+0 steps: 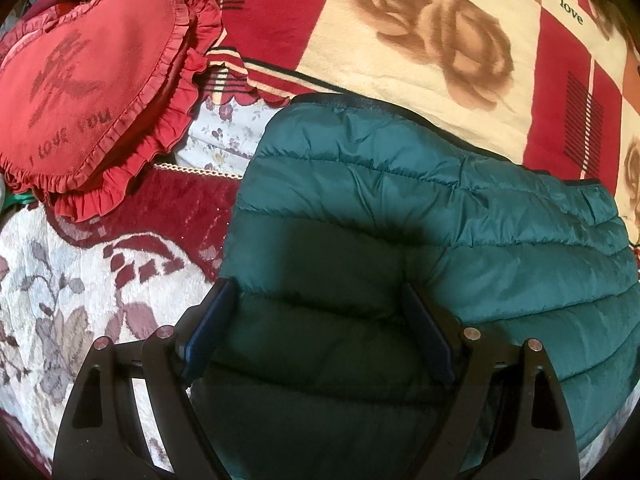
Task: Fold large clothes
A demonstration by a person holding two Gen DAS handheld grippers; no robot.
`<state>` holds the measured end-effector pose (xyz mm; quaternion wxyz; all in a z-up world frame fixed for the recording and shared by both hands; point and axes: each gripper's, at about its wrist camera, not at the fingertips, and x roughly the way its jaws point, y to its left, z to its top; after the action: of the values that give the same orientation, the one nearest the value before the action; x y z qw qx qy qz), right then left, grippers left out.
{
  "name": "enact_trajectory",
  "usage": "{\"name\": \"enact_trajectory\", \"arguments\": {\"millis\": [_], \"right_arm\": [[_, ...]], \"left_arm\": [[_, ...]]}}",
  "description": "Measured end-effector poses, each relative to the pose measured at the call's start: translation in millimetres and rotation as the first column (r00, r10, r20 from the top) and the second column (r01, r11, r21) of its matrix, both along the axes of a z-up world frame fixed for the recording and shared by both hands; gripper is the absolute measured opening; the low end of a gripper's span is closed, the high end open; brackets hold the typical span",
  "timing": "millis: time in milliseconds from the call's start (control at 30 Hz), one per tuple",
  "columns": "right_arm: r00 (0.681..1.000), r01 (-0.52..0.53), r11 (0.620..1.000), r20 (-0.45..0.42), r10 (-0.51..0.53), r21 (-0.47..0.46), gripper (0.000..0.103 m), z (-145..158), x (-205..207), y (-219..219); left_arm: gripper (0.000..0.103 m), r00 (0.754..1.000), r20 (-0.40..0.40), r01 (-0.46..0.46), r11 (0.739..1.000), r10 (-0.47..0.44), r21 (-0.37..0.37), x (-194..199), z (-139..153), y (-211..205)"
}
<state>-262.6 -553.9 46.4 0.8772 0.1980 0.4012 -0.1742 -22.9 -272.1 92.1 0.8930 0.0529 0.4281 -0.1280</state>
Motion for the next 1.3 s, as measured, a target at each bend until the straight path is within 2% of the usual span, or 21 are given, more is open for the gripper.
{"name": "enact_trajectory", "arguments": {"millis": [100,200,367,467,567,767,867,1000,1133,1200,1300], "right_arm": [[1.0,0.005,1.0,-0.001,-0.005,-0.01,0.079,-11,7,-1],[1.0,0.001,1.0,-0.013,-0.002,-0.029,0.08,-8,11,1],[0.998,0.021,0.998,0.061,-0.024,0.052,0.08,11,-17,2],[0.995,0.018,0.994,0.092,-0.027,0.104,0.088,17,-34,6],[0.993,0.016,0.982,0.112,-0.037,0.187,0.09,13,-51,8],[0.99,0.017,0.957,0.127,-0.056,0.29,0.091,-4,-67,14],[0.99,0.011,0.935,0.131,-0.061,0.354,0.096,-17,-69,16],[0.986,0.013,0.925,0.15,-0.075,0.379,0.098,-25,-63,18],[0.984,0.004,0.923,0.162,-0.072,0.385,0.098,-29,-52,19],[0.984,-0.001,0.92,0.166,-0.07,0.391,0.099,-31,-46,20],[0.982,0.001,0.921,0.174,-0.075,0.39,0.099,-33,-37,20]], "left_arm": [[0.086,1.0,-0.001,-0.007,1.0,0.007,-0.001,-1,0,1],[0.086,1.0,-0.007,-0.019,1.0,0.019,0.002,-6,4,2],[0.086,1.0,0.0,0.002,1.0,-0.002,-0.004,-24,16,11],[0.086,1.0,-0.008,0.003,0.999,-0.003,-0.05,-37,22,22],[0.086,0.999,-0.034,0.006,0.996,-0.009,-0.087,-50,23,32],[0.086,0.996,-0.092,0.005,0.989,-0.019,-0.15,-78,18,49],[0.086,0.987,-0.157,-0.014,0.971,-0.024,-0.24,-87,9,65],[0.085,0.965,-0.263,-0.089,0.931,-0.008,-0.353,-89,-8,90],[0.085,0.952,-0.306,-0.149,0.898,0.017,-0.415,-87,-16,105],[0.085,0.945,-0.326,-0.185,0.869,0.029,-0.459,-85,-20,108],[0.086,0.935,-0.353,-0.207,0.842,0.021,-0.498,-79,-28,104]]}}
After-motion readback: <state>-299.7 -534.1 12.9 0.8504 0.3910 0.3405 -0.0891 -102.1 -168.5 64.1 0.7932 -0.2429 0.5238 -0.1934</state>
